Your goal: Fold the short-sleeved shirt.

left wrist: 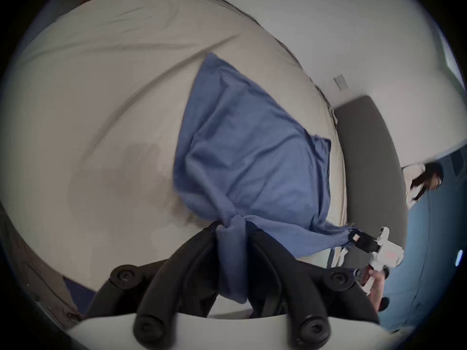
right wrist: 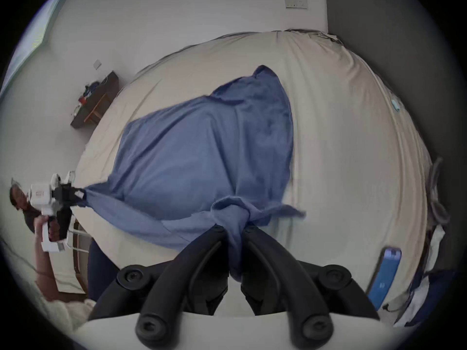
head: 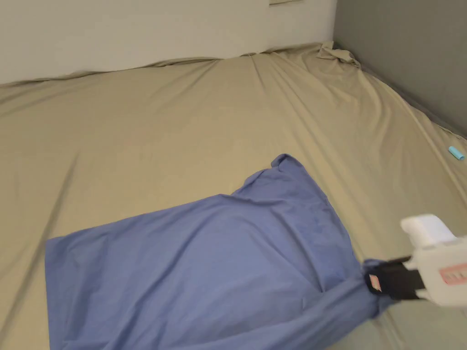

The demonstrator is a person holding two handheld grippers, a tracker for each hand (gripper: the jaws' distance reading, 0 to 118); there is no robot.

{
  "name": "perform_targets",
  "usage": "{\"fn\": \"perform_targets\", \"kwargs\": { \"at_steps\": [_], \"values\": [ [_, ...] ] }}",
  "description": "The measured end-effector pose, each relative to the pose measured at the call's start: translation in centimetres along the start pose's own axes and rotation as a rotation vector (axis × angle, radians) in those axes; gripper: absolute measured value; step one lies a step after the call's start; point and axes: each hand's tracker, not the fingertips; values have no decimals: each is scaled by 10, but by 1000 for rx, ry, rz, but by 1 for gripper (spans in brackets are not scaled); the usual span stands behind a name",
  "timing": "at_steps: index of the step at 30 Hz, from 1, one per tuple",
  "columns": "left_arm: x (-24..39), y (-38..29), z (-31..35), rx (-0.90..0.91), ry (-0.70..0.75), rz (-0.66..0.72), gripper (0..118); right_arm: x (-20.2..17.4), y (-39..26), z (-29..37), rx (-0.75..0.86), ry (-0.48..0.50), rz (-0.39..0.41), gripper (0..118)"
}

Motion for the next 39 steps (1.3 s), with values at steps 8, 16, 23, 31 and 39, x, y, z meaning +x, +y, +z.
{"fn": "perform_targets", "kwargs": {
  "at_steps": [8, 16, 23, 31, 39],
  "values": [
    [10, 68, -59, 87, 2, 72, 15, 15, 96, -103, -2, -89, 35, 7],
    [-1, 73, -131, 30, 177, 73, 15, 15, 91, -186, -55, -207, 82, 18],
    [25, 65, -77, 228, 189, -57, 107, 10, 95, -115, 131, -197, 38, 100],
    [24, -13, -30, 138, 327, -198, 27, -44, -20, -24, 284, -41, 50, 3],
    [18, -23, -61, 188, 432, -290, 8, -85, -70, -38, 190, 29, 190, 3]
  ]
}}
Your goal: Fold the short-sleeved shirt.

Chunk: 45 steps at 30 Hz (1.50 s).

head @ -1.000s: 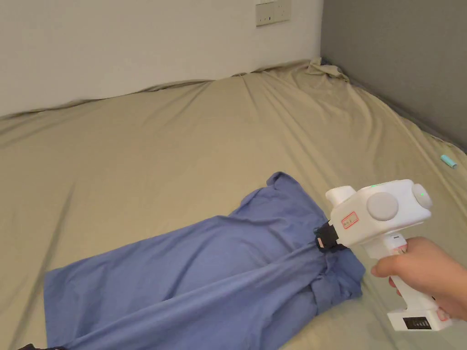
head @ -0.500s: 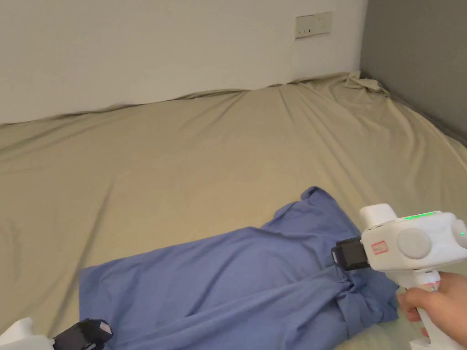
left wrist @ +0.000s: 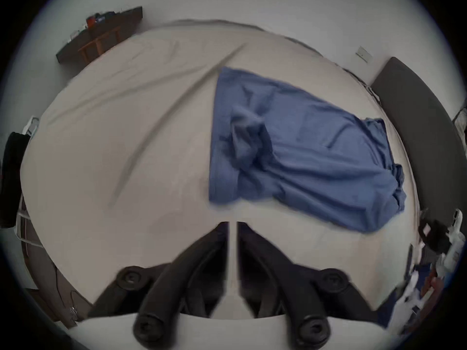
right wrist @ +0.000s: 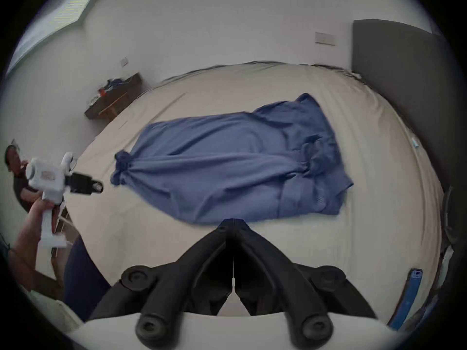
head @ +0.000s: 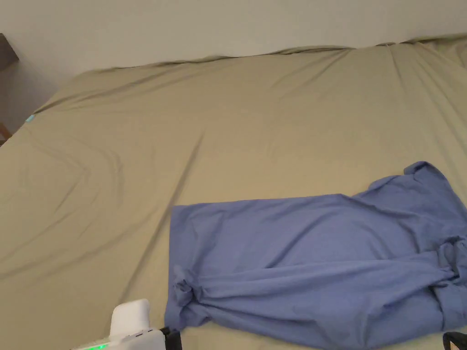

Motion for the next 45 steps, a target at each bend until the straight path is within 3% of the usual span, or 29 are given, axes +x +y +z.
{"fn": "perform_targets", "kwargs": {
  "at_steps": [1, 2, 3, 7, 10, 14, 16, 19, 20, 21, 22, 26, 29, 30, 31, 32, 33, 35, 38, 41, 45],
  "values": [
    [3, 5, -1, 39, 44, -19, 42, 2, 2, -1, -8, 0, -5, 3],
    [6, 12, -8, 39, 78, -52, 103, 4, 3, -2, -9, -4, -11, 3],
    [9, 16, -12, 81, 75, -82, 109, 8, 5, -1, -9, -14, -29, 3],
    [27, 30, -45, 40, 86, -168, 109, 32, 10, -3, -6, -40, -142, 3],
    [37, 31, -70, -63, 147, -221, 104, 48, 13, -6, -14, -93, -166, 3],
    [49, 25, -60, -50, 38, -234, 19, 73, 17, -10, -27, -183, -207, 3],
    [50, 22, -46, -13, 26, -227, 15, 93, 17, -17, -27, -199, -210, 3],
    [22, 24, -29, -44, -144, -24, 13, 112, 27, -27, -17, -207, -208, 4],
    [14, 25, -25, -48, -158, 1, 12, 121, 32, -33, -35, -185, -223, 47],
    [6, 28, -18, -42, -130, -34, 12, 127, 36, -40, -61, -189, -238, 99],
    [6, 28, -11, -34, -124, -60, 12, 134, 40, -50, -86, -195, -253, 118],
    [18, 27, 13, -22, -151, -149, 12, 150, 56, -83, -132, -169, -270, 118],
    [17, 27, 15, -29, -151, -125, 12, 149, 52, -111, -215, -168, -252, 116],
    [15, 26, 13, -39, -157, -105, 12, 147, 53, -117, -242, -189, -237, 106],
    [11, 26, 11, -43, -163, -75, 12, 144, 52, -123, -259, -205, -220, 82],
    [8, 26, 9, -54, -170, -58, 12, 142, 51, -127, -253, -188, -221, 44],
    [6, 27, 9, -55, -170, -55, 12, 140, 49, -127, -253, -180, -218, 29],
    [1, 26, 10, -55, -187, -33, 12, 137, 48, -115, -232, -179, -210, 14],
    [-9, 32, 12, -71, -218, -14, 12, 131, 49, -81, -207, -134, -195, 11],
    [-17, 39, 19, -87, -177, -90, 12, 123, 45, -39, -205, -115, -240, 10],
    [-35, 43, 32, -108, -168, -108, 12, 103, 24, 5, -233, -95, -232, 10]
  ]
}}
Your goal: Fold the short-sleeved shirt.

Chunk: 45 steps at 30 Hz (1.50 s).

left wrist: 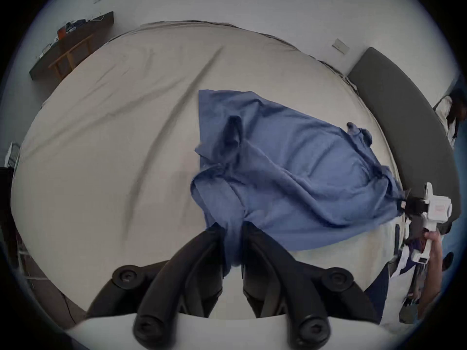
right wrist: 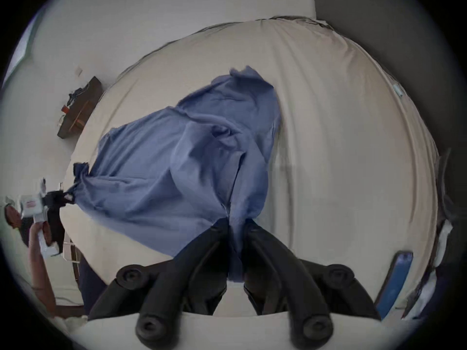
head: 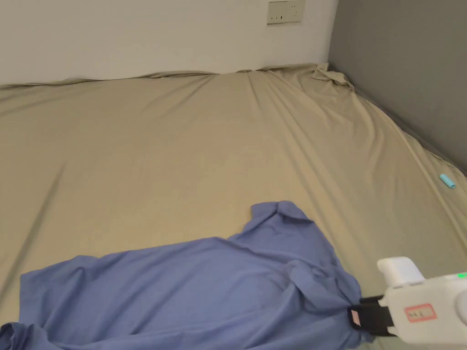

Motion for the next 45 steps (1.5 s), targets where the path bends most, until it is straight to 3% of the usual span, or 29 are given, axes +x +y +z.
{"fn": "perform_targets", "kwargs": {
  "at_steps": [9, 16, 21, 22, 23, 24, 25, 26, 29, 32, 33, 34, 35, 36, 37, 38, 40, 41, 45],
  "values": [
    [-14, -39, 5, -132, 0, -4, 12, -15, -70, -2, -170, -12, 8, 10],
    [-21, -58, -41, -232, 104, -32, 12, -4, -75, -52, -211, -58, 31, 10],
    [-30, -59, -48, -211, 100, -14, 12, -3, -75, -58, -212, -54, 47, 13],
    [-30, -56, -45, -209, 109, 2, 21, -2, -73, -54, -218, -50, 49, 19],
    [-28, -53, -38, -189, 138, 35, 66, -1, -70, -49, -231, -32, 48, 41],
    [-26, -49, -28, -175, 168, 46, 99, -1, -65, -39, -245, -18, 43, 77],
    [-23, -44, -16, -139, 174, 39, 109, -3, -60, -25, -235, -18, 46, 108],
    [-20, -36, -1, -70, 153, 30, 109, -6, -53, -9, -180, 18, 57, 118],
    [-7, -12, 31, 78, 90, 58, 109, -19, -12, 38, 27, 93, 24, 118],
    [14, 13, 30, 165, 27, 81, 109, -43, 26, 52, 233, 85, 47, 118],
    [18, 17, 24, 175, 16, 90, 109, -48, 34, 48, 261, 71, 53, 116],
    [24, 24, 17, 154, 24, 90, 109, -57, 43, 42, 279, 43, 51, 107],
    [30, 30, 8, 131, 17, 88, 105, -65, 49, 35, 279, 38, 43, 69],
    [38, 33, -1, 81, 12, 64, 90, -72, 53, 26, 284, 50, 45, 23],
    [42, 36, -10, 88, 11, 58, 59, -79, 55, 16, 295, 49, 51, 4],
    [44, 41, -18, 93, 14, 56, 14, -86, 57, 5, 298, 34, 46, 4],
    [47, 52, -35, 130, 102, 29, 10, -96, 56, -11, 300, 17, 36, 4],
    [45, 60, -44, 126, 145, 22, 10, -100, 56, -16, 276, 69, 40, 4],
    [22, 99, -79, 132, 180, 40, 10, -105, 51, -20, 259, 108, 46, 4]
  ]
}}
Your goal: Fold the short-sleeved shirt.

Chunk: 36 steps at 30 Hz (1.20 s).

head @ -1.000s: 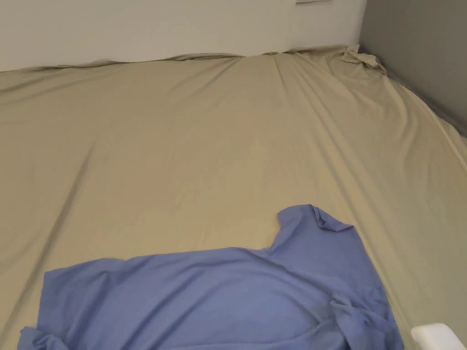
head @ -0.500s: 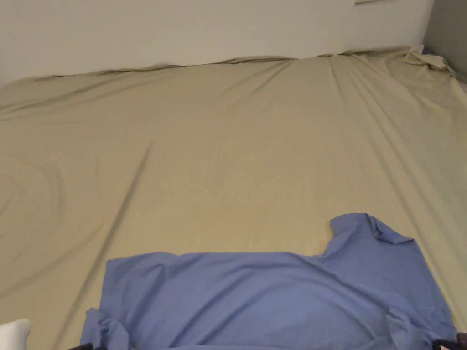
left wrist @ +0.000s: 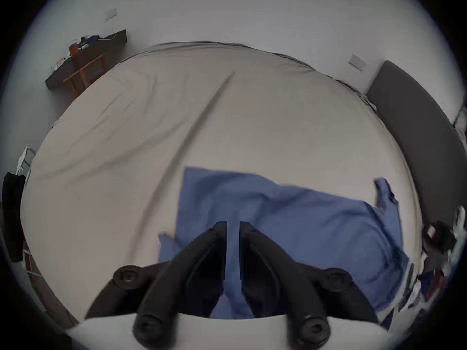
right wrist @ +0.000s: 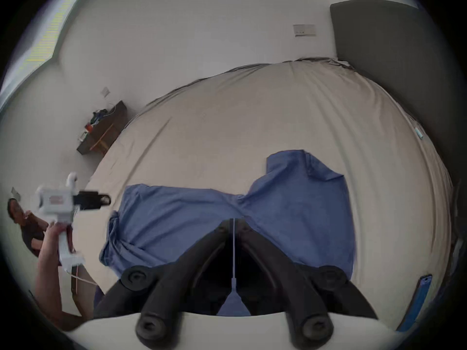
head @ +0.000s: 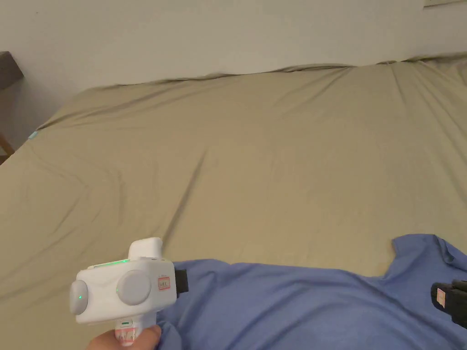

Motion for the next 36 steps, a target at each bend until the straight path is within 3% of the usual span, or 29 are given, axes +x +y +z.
{"fn": "perform_targets", "kwargs": {
  "at_steps": [1, 2, 3, 9, 12, 13, 14, 15, 17, 22, 24, 25, 26, 27, 28, 33, 36],
  "values": [
    [-4, 10, -14, -12, 40, -18, 17, 0, 0, 0, -9, -9, 24, 4],
    [-7, 18, -31, -18, 69, -47, 71, 2, 0, 2, -15, -24, 44, 4],
    [-7, 25, -43, -58, 102, -64, 103, 4, 0, 2, -19, -31, 53, 4],
    [-1, 39, -106, -174, 83, -71, 105, 36, 1, 11, -29, -64, -33, 4],
    [18, 33, -112, -212, 84, -119, 96, 47, -1, 13, -36, -115, -32, 4],
    [21, 34, -102, -159, 120, -135, 86, 51, -2, 12, -44, -133, -36, 4],
    [26, 33, -93, -131, 108, -138, 43, 54, -3, 11, -51, -152, -44, 4],
    [31, 31, -88, -110, 127, -161, 11, 56, -4, 10, -55, -162, -50, 4],
    [39, 23, -83, -77, 179, -240, 8, 62, -5, 6, -64, -167, -50, 4],
    [17, 24, -46, -67, -31, -8, 6, 81, 11, -12, -78, -212, -40, 4],
    [13, 27, -21, -22, -18, -45, 6, 91, 23, -21, -69, -209, -30, 4],
    [12, 28, -11, -5, -50, -40, 6, 98, 31, -28, -70, -185, -30, 21],
    [11, 29, -4, -10, -86, -28, 6, 106, 39, -38, -104, -164, -39, 85],
    [11, 30, 3, -15, -117, -16, 6, 114, 47, -50, -155, -183, -52, 113],
    [9, 30, 9, -14, -138, -3, 6, 121, 54, -66, -211, -190, -40, 118],
    [12, 27, 23, -13, -110, -30, 6, 139, 64, -123, -337, -239, -43, 118],
    [9, 28, 20, -27, -102, -20, 6, 155, 60, -146, -418, -271, -9, 111]
  ]
}}
